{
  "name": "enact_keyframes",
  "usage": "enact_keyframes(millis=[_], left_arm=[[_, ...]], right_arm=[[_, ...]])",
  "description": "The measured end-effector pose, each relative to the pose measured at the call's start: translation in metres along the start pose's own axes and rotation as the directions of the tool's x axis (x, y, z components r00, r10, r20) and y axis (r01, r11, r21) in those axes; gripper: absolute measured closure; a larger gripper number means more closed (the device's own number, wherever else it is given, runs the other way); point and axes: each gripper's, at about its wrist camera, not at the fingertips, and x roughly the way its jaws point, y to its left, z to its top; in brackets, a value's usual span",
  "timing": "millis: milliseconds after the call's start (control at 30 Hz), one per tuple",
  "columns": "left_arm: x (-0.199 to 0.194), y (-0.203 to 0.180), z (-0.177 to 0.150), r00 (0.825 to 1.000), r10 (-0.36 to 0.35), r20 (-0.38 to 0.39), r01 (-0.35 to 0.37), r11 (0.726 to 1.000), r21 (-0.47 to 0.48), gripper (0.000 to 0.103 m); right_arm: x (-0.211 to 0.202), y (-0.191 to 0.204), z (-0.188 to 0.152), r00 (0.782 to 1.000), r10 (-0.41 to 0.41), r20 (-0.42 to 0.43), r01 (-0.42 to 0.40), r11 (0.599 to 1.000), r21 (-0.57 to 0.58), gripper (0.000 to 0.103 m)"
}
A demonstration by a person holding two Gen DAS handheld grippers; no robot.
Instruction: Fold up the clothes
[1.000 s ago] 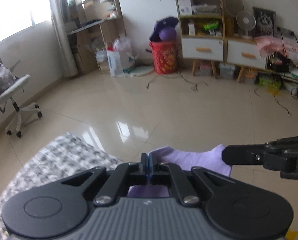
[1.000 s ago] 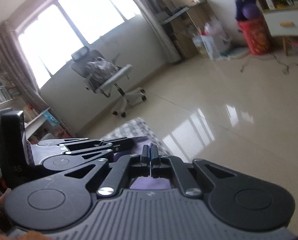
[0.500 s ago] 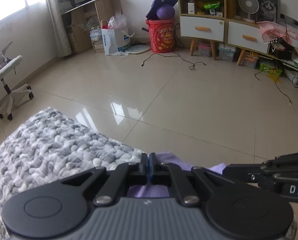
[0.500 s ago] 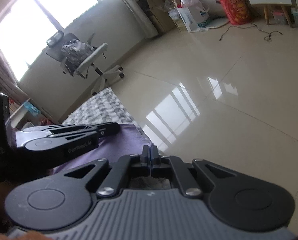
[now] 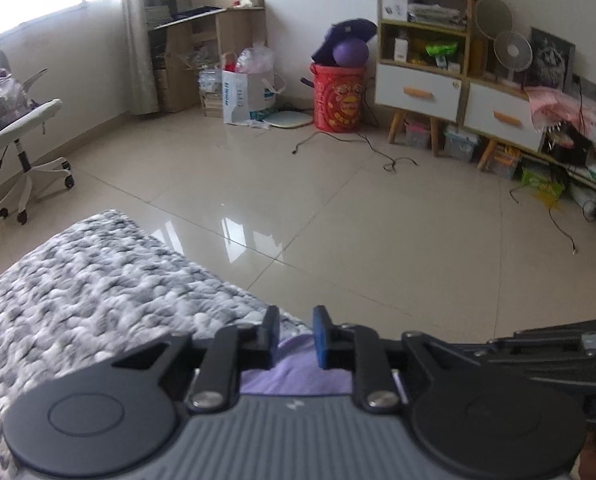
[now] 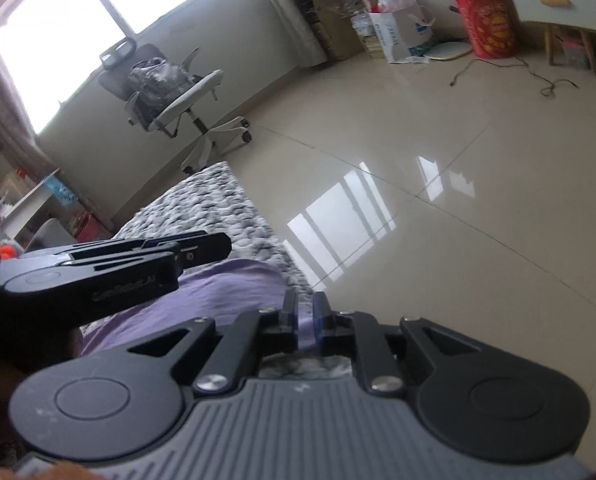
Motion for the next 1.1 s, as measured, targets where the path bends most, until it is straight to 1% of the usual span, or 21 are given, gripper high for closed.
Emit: enact_keyframes(millis=[167, 400, 433, 467, 500, 533, 767, 933, 1100], left_arm=[[-0.017, 0.019, -0.005, 0.999, 0.051, -0.009, -0.052, 0.997, -0.048, 0.080], [-0.043, 0.050, -0.017, 0.994, 0.109, -0.005, -0.109, 0.987, -0.116, 0.077], [-0.046, 0.054, -0.020, 0.993, 0.117, -0.006, -0.116, 0.986, -0.122, 0.077], [-0.050, 0.058, -0.022, 0.992, 0.124, -0.007, -0.124, 0.984, -0.129, 0.076], [-0.053, 0.062, -0.024, 0.991, 0.131, -0.008, -0.131, 0.982, -0.135, 0.075], [-0.055, 0.065, -0.026, 0.990, 0.138, -0.009, -0.138, 0.981, -0.139, 0.075], [-0.077, 0.093, -0.045, 0.980, 0.199, -0.031, -0.201, 0.965, -0.170, 0.074], [-0.091, 0.117, -0.059, 0.968, 0.245, -0.048, -0.250, 0.946, -0.204, 0.074], [-0.101, 0.135, -0.071, 0.959, 0.275, -0.061, -0.282, 0.929, -0.242, 0.074]], right_arm=[[0.003, 0.020, 0.000, 0.999, 0.043, -0.010, -0.043, 0.998, -0.050, 0.088], [0.006, 0.050, 0.001, 0.997, 0.073, -0.028, -0.075, 0.991, -0.110, 0.088], [0.007, 0.054, 0.000, 0.996, 0.077, -0.031, -0.081, 0.990, -0.119, 0.087], [0.008, 0.059, -0.001, 0.996, 0.081, -0.035, -0.085, 0.988, -0.127, 0.077], [0.009, 0.064, -0.002, 0.996, 0.084, -0.039, -0.089, 0.987, -0.135, 0.063], [0.011, 0.069, -0.002, 0.995, 0.091, -0.044, -0.097, 0.984, -0.148, 0.062], [0.022, 0.105, -0.008, 0.988, 0.132, -0.084, -0.148, 0.962, -0.230, 0.062], [0.033, 0.128, -0.012, 0.980, 0.163, -0.118, -0.190, 0.944, -0.272, 0.062], [0.043, 0.148, -0.017, 0.970, 0.189, -0.155, -0.229, 0.924, -0.306, 0.061]])
